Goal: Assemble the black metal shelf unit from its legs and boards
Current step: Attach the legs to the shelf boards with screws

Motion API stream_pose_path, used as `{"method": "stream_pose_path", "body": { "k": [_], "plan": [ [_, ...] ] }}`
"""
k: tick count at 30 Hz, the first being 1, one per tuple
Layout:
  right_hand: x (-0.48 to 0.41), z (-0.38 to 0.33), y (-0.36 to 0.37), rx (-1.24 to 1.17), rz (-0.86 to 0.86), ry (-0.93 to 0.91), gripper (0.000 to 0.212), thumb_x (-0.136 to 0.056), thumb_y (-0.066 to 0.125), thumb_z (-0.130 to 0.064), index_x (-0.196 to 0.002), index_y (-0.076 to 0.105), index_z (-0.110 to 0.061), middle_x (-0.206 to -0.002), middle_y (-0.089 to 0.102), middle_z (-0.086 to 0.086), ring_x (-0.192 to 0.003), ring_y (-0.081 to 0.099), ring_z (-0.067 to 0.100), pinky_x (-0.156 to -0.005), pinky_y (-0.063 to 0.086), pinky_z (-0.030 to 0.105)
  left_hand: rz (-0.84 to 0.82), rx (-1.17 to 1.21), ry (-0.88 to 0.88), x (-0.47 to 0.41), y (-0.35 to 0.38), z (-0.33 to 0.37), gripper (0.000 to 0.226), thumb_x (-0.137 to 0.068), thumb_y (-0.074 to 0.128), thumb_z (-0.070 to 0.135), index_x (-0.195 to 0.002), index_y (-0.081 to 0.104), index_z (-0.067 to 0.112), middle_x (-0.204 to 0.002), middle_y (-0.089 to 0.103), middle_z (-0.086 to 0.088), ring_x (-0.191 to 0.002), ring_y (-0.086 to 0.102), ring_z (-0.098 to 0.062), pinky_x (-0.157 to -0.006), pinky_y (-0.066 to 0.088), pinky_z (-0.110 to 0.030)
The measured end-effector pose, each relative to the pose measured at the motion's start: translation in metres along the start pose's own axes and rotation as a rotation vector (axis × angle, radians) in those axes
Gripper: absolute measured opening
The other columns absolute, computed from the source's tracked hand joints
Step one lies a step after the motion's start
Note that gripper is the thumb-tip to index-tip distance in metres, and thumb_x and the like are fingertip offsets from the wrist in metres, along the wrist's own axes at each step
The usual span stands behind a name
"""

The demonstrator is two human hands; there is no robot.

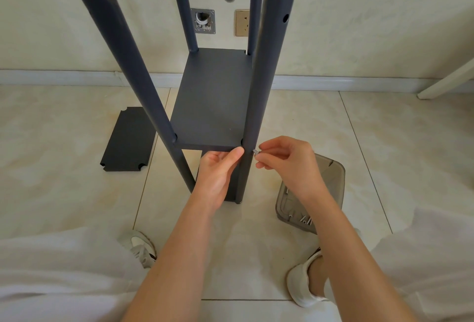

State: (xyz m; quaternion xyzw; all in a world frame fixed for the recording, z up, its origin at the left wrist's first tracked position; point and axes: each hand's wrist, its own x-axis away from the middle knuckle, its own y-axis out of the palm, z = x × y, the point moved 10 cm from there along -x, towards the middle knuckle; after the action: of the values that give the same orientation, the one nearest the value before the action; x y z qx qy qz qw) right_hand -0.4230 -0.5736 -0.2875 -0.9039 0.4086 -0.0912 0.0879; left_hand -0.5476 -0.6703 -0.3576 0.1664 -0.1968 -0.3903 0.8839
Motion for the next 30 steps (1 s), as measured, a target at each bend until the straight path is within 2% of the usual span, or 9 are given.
{"method": "stream_pose_path", "body": {
  "k": [3,6,10,13,14,16,19,22,30],
  "plan": [
    [-0.002,-0.007,-0.002,0.057,0.028,-0.054,0.017,-0.080,0.075,-0.003,-0.088,0.072,-0.017,-0.075,0.074,-0.005,-0.072,0.071,0.008,-0.069,0.055,0.016,-0.004,0.022,-0.003,0.001,0.003,0.001,0.034,-0.076,0.075,0.024,-0.104,0.071,0.005,-0.105,0.072,-0.013,-0.110,0.068,-0.028,-0.095,0.054,-0.030],
    [0.000,-0.008,-0.003,0.089,0.059,-0.084,0.016,-0.081,0.075,-0.006,-0.090,0.073,-0.018,-0.071,0.073,-0.006,-0.070,0.070,0.008,-0.072,0.056,0.017,-0.005,0.028,0.005,0.003,0.006,0.002,0.031,-0.076,0.075,0.026,-0.102,0.071,0.009,-0.100,0.075,-0.007,-0.107,0.070,-0.024,-0.087,0.055,-0.024],
    [-0.001,0.000,-0.003,-0.034,0.052,-0.024,0.013,-0.083,0.075,-0.007,-0.094,0.074,-0.015,-0.073,0.075,-0.002,-0.067,0.071,0.012,-0.065,0.055,0.017,-0.018,0.023,0.011,0.005,0.007,0.002,0.027,-0.077,0.075,0.028,-0.100,0.073,0.013,-0.102,0.075,-0.007,-0.110,0.069,-0.025,-0.090,0.054,-0.025],
    [0.002,0.012,0.002,-0.191,0.042,0.062,0.009,-0.084,0.076,-0.007,-0.089,0.075,-0.014,-0.073,0.075,0.002,-0.066,0.071,0.013,-0.068,0.057,0.020,-0.026,0.020,0.016,0.005,0.007,0.003,0.005,-0.079,0.074,0.026,-0.082,0.076,0.023,-0.091,0.074,-0.001,-0.108,0.069,-0.024,-0.089,0.054,-0.024],
    [0.005,0.017,0.005,-0.241,0.046,0.092,0.008,-0.084,0.075,-0.007,-0.088,0.076,-0.013,-0.073,0.074,0.003,-0.065,0.070,0.013,-0.069,0.057,0.022,-0.026,0.024,0.019,0.006,0.006,0.004,0.003,-0.079,0.074,0.025,-0.077,0.076,0.023,-0.088,0.074,0.000,-0.106,0.070,-0.023,-0.089,0.054,-0.023],
    [0.009,0.020,0.008,-0.268,0.067,0.096,0.007,-0.085,0.074,-0.006,-0.086,0.076,-0.013,-0.072,0.074,0.002,-0.064,0.068,0.012,-0.068,0.057,0.021,-0.031,0.043,0.017,0.005,0.006,0.003,0.003,-0.080,0.074,0.023,-0.081,0.076,0.022,-0.088,0.074,0.000,-0.103,0.071,-0.022,-0.088,0.054,-0.024],
    [0.008,0.011,0.005,-0.186,0.089,0.023,0.013,-0.084,0.074,-0.005,-0.083,0.076,-0.017,-0.074,0.075,-0.001,-0.067,0.071,0.012,-0.067,0.055,0.017,-0.035,0.065,0.017,0.004,0.005,0.004,0.017,-0.079,0.074,0.022,-0.094,0.074,0.014,-0.095,0.074,-0.005,-0.105,0.070,-0.024,-0.088,0.055,-0.025],
    [0.007,0.005,0.003,-0.113,0.077,-0.007,0.014,-0.086,0.073,-0.005,-0.085,0.076,-0.018,-0.074,0.075,-0.002,-0.068,0.072,0.012,-0.068,0.055,0.016,-0.011,0.046,0.025,0.004,0.001,0.004,0.038,-0.079,0.074,0.024,-0.110,0.068,0.003,-0.109,0.072,-0.013,-0.113,0.067,-0.030,-0.095,0.054,-0.031],
    [0.007,0.006,0.005,-0.065,0.077,0.000,0.008,-0.087,0.071,-0.006,-0.087,0.076,-0.012,-0.075,0.074,-0.001,-0.067,0.071,0.010,-0.066,0.054,0.014,0.010,0.023,0.020,0.003,-0.002,0.003,0.041,-0.075,0.076,0.027,-0.111,0.068,0.008,-0.111,0.070,-0.013,-0.115,0.066,-0.032,-0.097,0.054,-0.033]
  ]
}}
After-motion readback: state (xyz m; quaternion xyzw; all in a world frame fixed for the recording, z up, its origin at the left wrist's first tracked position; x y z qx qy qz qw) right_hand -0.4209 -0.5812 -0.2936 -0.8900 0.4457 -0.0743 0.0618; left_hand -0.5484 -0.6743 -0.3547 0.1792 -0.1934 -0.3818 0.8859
